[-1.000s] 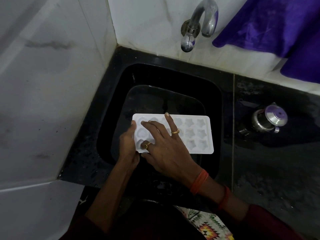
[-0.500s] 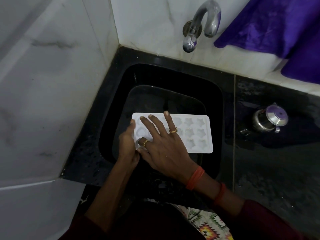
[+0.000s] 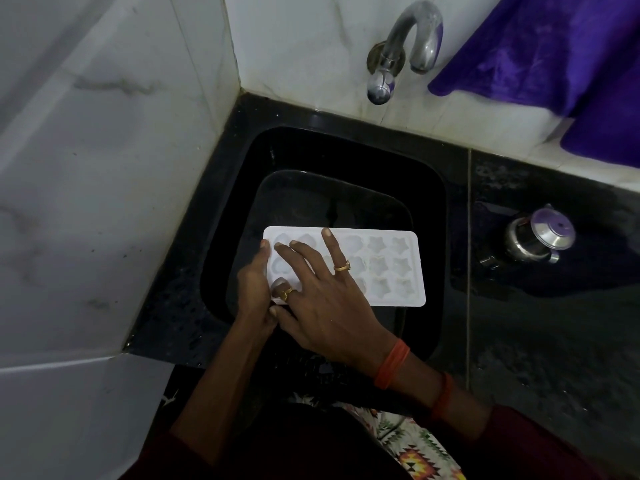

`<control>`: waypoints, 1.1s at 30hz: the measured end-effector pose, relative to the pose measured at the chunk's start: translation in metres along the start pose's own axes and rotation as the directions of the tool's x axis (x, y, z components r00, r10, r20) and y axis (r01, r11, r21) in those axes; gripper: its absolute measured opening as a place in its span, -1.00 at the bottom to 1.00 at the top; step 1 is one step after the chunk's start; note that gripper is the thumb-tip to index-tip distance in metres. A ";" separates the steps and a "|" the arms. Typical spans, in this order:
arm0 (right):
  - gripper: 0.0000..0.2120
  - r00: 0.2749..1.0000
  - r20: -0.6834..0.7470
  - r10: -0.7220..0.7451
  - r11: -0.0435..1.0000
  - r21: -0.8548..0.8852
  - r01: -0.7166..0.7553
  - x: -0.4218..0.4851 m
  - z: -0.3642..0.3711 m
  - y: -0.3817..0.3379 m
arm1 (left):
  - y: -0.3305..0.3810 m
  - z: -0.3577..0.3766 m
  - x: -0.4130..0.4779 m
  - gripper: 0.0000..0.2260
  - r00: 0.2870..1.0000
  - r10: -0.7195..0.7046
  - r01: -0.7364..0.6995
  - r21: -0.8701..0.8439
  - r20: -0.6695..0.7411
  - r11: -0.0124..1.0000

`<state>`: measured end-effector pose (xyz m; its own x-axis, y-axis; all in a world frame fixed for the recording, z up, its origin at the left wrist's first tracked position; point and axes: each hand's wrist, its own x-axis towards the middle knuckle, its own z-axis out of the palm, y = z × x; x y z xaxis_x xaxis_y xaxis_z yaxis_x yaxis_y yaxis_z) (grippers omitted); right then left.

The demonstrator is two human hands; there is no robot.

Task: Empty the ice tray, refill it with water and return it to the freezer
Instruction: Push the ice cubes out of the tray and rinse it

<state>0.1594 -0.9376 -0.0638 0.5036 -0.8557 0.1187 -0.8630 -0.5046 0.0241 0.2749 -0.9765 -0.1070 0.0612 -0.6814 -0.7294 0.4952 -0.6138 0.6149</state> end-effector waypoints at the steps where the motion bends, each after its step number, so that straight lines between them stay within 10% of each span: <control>1: -0.65 1.000 -0.001 0.003 1.000 0.002 -0.003 0.000 0.000 0.000 | 0.000 0.000 0.000 -0.53 1.000 0.000 0.000 0.003 0.003 1.000; 33: -0.64 0.988 -0.037 0.149 0.988 0.041 -0.148 -0.004 0.000 0.003 | -0.006 -0.001 -0.005 -0.56 0.999 -0.017 0.017 0.015 0.031 1.000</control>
<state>0.1546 -0.9361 -0.0638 0.3674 -0.9165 0.1581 -0.9256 -0.3770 -0.0343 0.2725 -0.9694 -0.1073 0.0254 -0.6827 -0.7303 0.4832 -0.6311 0.6068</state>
